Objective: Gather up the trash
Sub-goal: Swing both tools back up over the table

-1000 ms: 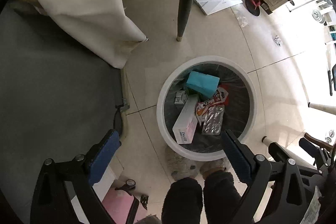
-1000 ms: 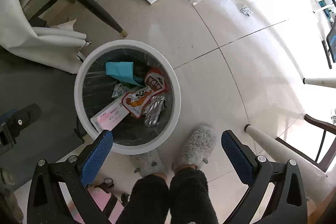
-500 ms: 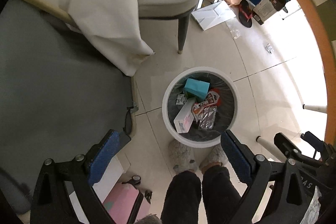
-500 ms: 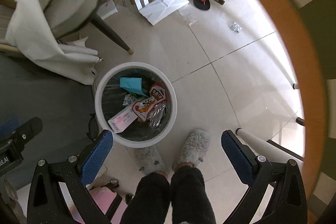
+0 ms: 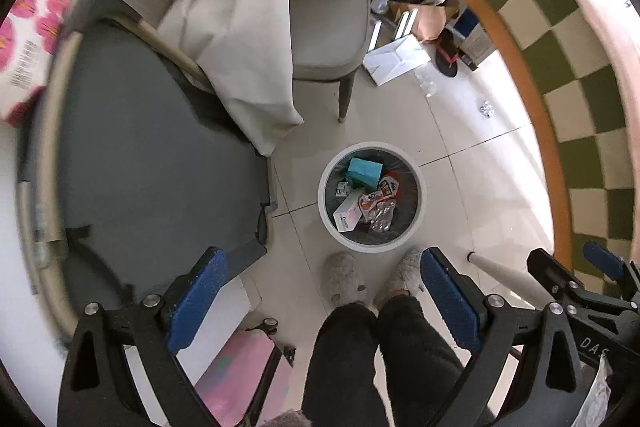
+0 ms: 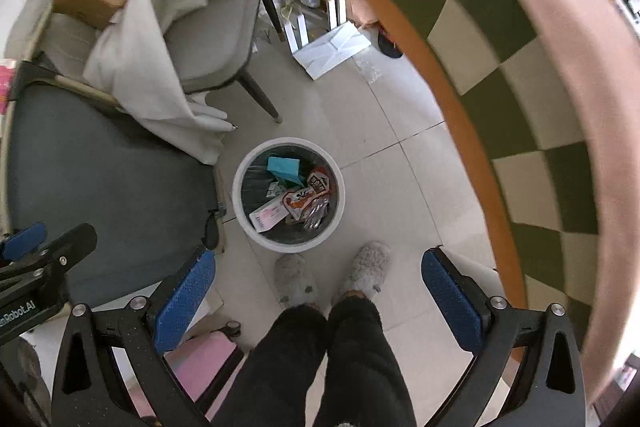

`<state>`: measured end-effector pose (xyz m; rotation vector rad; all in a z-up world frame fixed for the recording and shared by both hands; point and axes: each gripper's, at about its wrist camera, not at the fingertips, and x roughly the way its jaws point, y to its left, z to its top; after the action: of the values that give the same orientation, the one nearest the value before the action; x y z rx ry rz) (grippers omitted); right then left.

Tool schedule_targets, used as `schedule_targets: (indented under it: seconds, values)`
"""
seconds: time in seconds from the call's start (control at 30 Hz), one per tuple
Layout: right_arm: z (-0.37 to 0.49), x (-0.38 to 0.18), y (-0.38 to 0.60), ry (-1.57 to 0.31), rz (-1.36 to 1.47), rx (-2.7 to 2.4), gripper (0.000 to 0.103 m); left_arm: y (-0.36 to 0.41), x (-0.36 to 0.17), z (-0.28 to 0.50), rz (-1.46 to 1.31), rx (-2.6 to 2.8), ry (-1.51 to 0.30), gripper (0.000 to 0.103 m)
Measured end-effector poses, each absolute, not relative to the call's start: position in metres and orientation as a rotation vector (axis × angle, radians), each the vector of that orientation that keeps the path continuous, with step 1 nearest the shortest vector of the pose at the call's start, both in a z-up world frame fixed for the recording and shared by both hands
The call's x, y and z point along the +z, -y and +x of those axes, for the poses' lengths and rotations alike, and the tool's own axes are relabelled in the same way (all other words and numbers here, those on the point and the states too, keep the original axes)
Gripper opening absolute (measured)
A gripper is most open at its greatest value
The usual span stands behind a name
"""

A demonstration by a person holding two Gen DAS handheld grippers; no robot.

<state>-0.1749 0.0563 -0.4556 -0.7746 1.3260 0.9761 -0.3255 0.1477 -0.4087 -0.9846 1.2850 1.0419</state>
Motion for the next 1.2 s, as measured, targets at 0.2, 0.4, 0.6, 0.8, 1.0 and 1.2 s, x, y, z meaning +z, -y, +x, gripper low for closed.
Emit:
schedule_targets:
  seconds: [0.2, 0.4, 0.6, 0.8, 1.0, 1.2]
  values:
    - [-0.178, -0.385, -0.034, -1.352, -0.698, 0.993, 0.103, -0.136, -0.347, -0.332, -0.926, 1.065, -1.283, 0.099]
    - [-0.155, -0.311, -0.014, -1.359, -0.517, 0.997, 0.103, -0.138, -0.273, -0.308, -0.813, 1.073, -1.217, 0.099]
    - [-0.083, -0.247, 0.005, -1.308, -0.315, 0.936, 0.103, -0.152, -0.208, -0.236, -0.653, 1.032, -1.125, 0.099]
    - [0.037, -0.217, 0.051, -1.283, -0.136, 0.767, 0.103, -0.158, -0.180, -0.115, -0.417, 0.923, -1.114, 0.099]
    - [0.186, -0.233, 0.106, -1.330, -0.035, 0.561, 0.103, -0.171, -0.201, 0.040, -0.180, 0.745, -1.174, 0.099]
    - [0.320, -0.297, 0.145, -1.451, 0.033, 0.400, 0.103, -0.182, -0.254, 0.198, 0.030, 0.471, -1.306, 0.099]
